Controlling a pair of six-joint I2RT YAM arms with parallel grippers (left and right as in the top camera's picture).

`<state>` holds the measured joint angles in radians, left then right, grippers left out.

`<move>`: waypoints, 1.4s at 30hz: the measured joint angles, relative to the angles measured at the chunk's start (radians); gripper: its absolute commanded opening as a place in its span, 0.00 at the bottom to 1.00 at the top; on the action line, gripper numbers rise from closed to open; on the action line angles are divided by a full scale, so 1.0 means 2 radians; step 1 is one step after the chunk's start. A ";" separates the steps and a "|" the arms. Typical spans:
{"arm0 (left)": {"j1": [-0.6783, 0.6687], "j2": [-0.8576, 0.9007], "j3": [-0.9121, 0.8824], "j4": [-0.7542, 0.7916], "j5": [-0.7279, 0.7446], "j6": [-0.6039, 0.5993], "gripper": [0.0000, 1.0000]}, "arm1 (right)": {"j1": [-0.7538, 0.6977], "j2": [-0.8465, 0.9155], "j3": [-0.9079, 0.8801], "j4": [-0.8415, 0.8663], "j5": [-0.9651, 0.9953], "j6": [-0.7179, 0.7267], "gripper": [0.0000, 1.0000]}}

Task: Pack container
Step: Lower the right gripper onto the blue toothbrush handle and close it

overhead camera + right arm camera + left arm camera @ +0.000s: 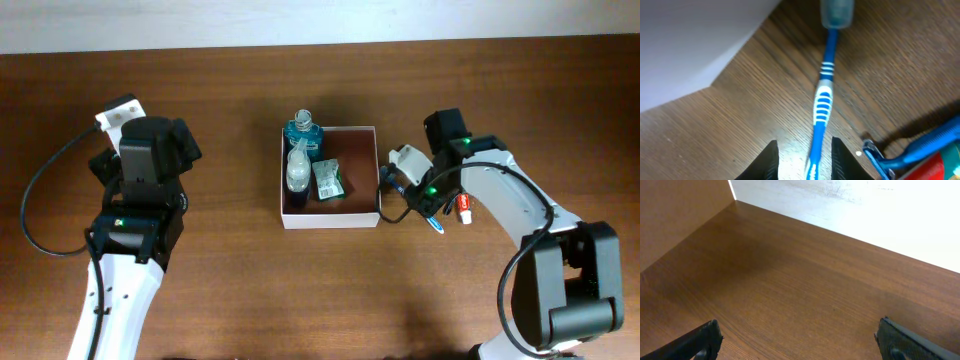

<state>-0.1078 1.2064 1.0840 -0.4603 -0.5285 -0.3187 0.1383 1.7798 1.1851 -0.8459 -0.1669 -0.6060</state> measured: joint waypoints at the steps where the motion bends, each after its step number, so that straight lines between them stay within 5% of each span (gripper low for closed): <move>1: 0.000 0.000 0.000 0.000 0.000 0.000 0.99 | -0.003 0.000 0.000 0.000 0.000 0.000 0.34; 11: 0.000 0.000 0.000 0.000 0.000 0.000 0.99 | -0.018 0.000 -0.001 0.001 -0.010 -0.001 0.57; 42: 0.000 0.000 0.000 0.000 0.000 0.000 0.99 | -0.018 0.004 -0.079 0.115 -0.017 -0.002 0.48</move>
<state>-0.1078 1.2064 1.0840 -0.4603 -0.5285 -0.3187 0.1020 1.7874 1.0271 -0.6155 -0.2005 -0.6102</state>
